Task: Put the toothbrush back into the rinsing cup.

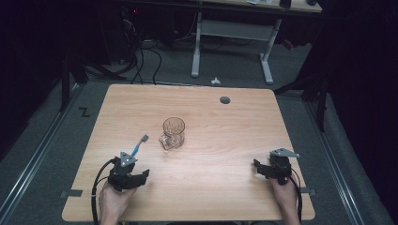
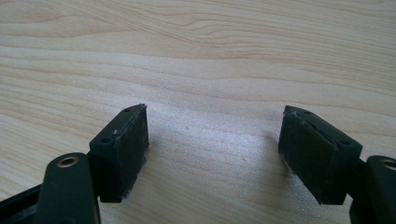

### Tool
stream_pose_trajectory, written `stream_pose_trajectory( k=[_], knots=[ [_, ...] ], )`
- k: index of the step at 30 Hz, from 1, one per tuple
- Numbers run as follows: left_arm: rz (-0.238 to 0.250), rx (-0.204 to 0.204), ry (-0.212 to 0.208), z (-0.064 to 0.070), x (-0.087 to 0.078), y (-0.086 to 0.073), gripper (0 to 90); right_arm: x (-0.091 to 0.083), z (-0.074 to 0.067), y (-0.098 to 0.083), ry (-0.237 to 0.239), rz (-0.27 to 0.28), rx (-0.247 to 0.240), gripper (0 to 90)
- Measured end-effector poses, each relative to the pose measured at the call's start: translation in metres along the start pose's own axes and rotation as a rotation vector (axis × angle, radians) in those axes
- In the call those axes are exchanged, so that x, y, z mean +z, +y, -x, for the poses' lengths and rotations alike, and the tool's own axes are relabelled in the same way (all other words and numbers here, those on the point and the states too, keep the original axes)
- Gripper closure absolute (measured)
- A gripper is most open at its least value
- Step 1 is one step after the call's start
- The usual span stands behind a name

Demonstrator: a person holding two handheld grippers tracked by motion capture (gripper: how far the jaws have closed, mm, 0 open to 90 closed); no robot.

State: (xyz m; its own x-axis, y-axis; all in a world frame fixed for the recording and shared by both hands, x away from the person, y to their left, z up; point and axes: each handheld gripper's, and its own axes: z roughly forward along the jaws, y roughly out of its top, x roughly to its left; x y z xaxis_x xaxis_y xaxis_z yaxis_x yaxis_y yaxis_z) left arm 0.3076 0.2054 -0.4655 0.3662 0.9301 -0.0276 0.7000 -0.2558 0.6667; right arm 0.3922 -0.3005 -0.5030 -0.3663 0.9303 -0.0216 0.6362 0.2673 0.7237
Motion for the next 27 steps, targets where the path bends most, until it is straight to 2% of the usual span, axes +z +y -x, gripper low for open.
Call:
stream_pose_trajectory(
  k=[5,14,22,27],
  knots=[
    [-0.031,0.025,0.016,-0.008,-0.006,0.002,37.2,0.0,0.0,0.0,0.0,0.0,0.0,24.7],
    [-0.06,0.042,0.053,-0.02,-0.013,0.008,40.5,0.0,0.0,0.0,0.0,0.0,0.0,24.7],
    [-0.065,0.033,0.061,-0.027,-0.01,0.01,40.0,0.0,0.0,0.0,0.0,0.0,0.001,24.7],
    [-0.066,0.026,0.088,-0.031,-0.008,0.015,42.4,0.0,0.0,0.0,0.0,0.0,0.001,24.7]
  ],
)
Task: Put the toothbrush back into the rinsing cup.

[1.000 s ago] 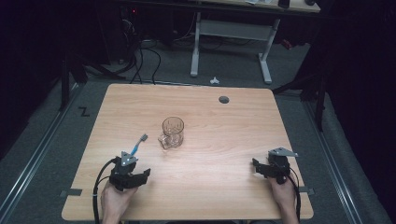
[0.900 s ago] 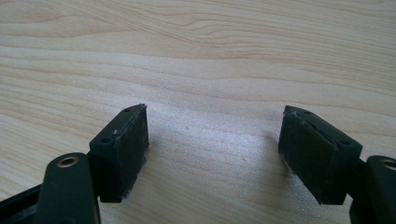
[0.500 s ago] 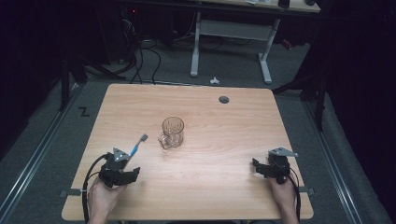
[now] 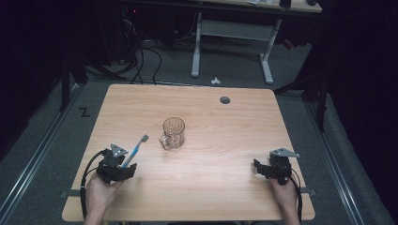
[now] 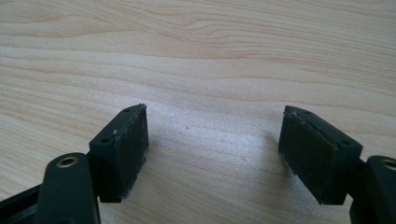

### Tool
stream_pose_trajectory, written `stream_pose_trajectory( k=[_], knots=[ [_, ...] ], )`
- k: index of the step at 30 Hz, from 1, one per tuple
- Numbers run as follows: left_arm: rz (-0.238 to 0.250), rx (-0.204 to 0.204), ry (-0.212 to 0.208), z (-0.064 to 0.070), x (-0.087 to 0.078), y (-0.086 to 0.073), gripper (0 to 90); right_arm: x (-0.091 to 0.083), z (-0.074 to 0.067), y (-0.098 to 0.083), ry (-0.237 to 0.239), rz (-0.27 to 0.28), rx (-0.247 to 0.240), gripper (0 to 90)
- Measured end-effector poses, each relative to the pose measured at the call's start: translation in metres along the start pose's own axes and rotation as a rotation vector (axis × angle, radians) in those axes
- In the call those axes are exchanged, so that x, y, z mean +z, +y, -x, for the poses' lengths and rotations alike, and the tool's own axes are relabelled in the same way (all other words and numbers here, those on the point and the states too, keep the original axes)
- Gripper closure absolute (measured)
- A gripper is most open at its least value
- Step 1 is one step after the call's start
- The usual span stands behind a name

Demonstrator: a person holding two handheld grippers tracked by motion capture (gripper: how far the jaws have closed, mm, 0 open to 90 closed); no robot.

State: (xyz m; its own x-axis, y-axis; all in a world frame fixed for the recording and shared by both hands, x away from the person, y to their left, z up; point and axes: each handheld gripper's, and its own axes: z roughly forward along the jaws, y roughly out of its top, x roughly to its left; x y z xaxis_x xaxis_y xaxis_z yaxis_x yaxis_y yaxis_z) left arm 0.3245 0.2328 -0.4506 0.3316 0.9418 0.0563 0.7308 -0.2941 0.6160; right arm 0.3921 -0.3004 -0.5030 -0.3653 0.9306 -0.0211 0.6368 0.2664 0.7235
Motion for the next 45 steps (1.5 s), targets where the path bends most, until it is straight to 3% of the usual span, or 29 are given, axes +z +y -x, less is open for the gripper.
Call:
stream_pose_trajectory(
  k=[6,19,25,36,39,45],
  knots=[
    [-0.038,0.0,-0.011,-0.006,0.001,0.01,46.0,0.0,0.0,0.0,0.0,0.0,0.0,24.6],
    [-0.049,-0.021,-0.016,-0.016,0.006,0.026,44.7,0.0,0.0,0.0,0.0,0.0,-0.001,24.5],
    [-0.084,-0.027,-0.014,-0.017,0.013,0.035,46.0,0.0,0.0,0.0,0.0,0.0,0.0,24.4],
    [-0.129,0.008,-0.018,-0.015,0.028,0.052,46.4,0.0,0.0,0.0,0.0,0.0,0.0,24.4],
    [-0.139,-0.001,-0.041,-0.016,0.032,0.056,48.9,0.0,0.0,0.0,0.0,-0.001,0.0,24.3],
    [-0.173,0.019,-0.018,-0.015,0.036,0.064,50.6,0.0,0.0,0.0,0.0,0.0,0.0,24.3]
  ],
)
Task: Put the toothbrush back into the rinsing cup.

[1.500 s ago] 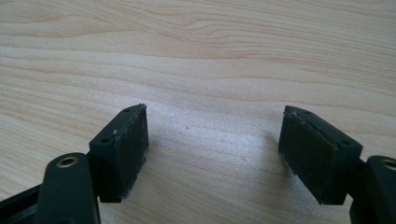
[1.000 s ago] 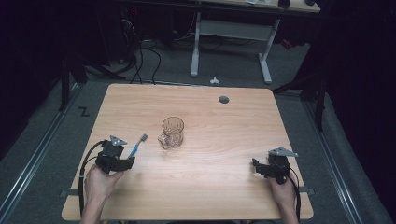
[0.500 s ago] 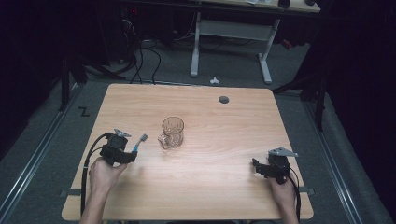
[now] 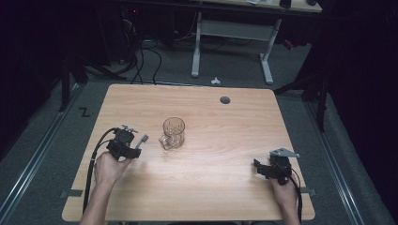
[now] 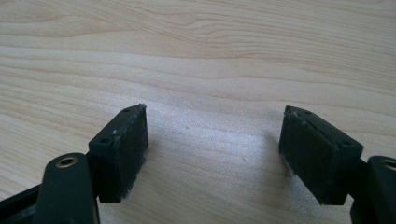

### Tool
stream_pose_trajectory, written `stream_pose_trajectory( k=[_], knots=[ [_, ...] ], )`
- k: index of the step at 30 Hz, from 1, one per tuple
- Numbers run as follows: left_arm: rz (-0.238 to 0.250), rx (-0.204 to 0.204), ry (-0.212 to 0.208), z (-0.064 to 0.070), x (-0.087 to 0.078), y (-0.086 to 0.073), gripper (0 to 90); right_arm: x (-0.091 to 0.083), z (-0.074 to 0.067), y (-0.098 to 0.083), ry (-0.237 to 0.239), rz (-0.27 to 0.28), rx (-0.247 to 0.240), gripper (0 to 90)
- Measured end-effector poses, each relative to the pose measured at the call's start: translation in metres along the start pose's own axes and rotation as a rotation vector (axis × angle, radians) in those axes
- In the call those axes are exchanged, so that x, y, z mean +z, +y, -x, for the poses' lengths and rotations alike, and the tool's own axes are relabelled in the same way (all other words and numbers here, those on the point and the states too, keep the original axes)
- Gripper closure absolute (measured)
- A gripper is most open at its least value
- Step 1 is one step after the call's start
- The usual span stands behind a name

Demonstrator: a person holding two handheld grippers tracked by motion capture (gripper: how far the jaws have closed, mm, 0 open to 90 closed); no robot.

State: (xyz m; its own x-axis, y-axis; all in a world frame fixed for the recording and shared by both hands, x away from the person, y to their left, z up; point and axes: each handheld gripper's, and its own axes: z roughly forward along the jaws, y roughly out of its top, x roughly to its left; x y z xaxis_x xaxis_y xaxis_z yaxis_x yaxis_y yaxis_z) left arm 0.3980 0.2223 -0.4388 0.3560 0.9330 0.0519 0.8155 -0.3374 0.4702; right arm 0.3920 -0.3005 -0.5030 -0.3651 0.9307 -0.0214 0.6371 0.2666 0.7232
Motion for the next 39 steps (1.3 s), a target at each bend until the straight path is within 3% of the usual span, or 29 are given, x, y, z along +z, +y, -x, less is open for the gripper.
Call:
stream_pose_trajectory(
  k=[10,17,29,39],
  knots=[
    [-0.049,0.005,-0.002,-0.004,0.007,0.018,53.6,0.0,0.0,0.0,0.0,0.0,0.0,24.2],
    [-0.113,0.01,-0.007,-0.005,0.019,0.029,56.0,0.0,0.0,0.0,0.0,0.0,0.001,24.2],
    [-0.2,-0.011,-0.009,-0.011,0.036,0.03,60.5,0.0,0.0,0.0,-0.001,0.0,0.001,24.2],
    [-0.225,-0.016,-0.006,-0.015,0.042,0.031,66.3,0.0,0.0,0.0,0.0,-0.002,0.0,24.2]
  ],
)
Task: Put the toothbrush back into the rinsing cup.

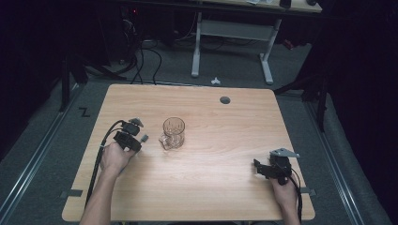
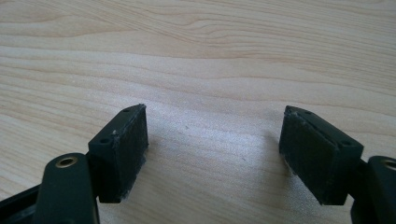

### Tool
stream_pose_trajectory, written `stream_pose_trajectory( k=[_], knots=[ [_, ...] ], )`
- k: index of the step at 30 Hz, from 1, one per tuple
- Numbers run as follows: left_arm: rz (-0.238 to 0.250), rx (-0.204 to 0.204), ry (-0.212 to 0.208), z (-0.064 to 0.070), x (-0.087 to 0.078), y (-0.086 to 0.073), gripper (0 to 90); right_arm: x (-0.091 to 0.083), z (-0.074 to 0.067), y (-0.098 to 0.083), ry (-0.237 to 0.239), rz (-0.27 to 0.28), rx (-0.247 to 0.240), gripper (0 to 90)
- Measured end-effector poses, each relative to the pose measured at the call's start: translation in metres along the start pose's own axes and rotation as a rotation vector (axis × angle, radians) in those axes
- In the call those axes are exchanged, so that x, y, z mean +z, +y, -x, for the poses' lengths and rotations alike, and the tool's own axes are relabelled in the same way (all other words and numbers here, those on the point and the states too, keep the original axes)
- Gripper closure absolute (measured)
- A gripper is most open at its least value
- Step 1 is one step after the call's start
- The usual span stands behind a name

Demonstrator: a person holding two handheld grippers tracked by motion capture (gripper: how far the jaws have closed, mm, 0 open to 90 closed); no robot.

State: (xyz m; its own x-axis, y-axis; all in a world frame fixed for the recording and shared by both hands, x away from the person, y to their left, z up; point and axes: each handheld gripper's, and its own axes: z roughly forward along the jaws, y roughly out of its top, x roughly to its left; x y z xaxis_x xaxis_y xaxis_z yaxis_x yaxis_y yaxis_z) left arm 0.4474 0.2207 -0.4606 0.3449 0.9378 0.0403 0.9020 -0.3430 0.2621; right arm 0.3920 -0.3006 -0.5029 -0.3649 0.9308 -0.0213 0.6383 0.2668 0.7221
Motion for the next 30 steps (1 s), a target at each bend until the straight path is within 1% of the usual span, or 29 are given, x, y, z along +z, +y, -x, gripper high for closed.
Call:
stream_pose_trajectory(
  k=[3,5,10,19,27,30],
  knots=[
    [-0.001,-0.002,-0.002,-0.0004,0.0008,0.0003,68.1,0.0,0.0,0.0,0.0,0.0,0.0,24.2],
    [-0.003,0.001,-0.012,-0.0002,0.002,0.0008,69.4,0.0,0.0,0.0,0.0,0.0,0.0,24.2],
    [-0.013,0.001,-0.013,0.0,0.0051,0.0015,71.9,0.0,0.0,0.0,0.0,0.0,0.0,24.2],
    [-0.008,-0.002,-0.029,-0.0008,0.0058,0.0018,78.5,0.0,0.0,0.0,0.0,0.0,0.0,24.2],
    [-0.007,-0.01,-0.035,-0.0023,0.006,0.0021,78.9,0.0,0.0,0.0,0.0,0.0,0.0,24.2],
    [-0.004,-0.008,-0.028,-0.0019,0.006,0.002,79.2,0.0,0.0,0.0,0.0,0.0,0.0,24.2]
  ],
)
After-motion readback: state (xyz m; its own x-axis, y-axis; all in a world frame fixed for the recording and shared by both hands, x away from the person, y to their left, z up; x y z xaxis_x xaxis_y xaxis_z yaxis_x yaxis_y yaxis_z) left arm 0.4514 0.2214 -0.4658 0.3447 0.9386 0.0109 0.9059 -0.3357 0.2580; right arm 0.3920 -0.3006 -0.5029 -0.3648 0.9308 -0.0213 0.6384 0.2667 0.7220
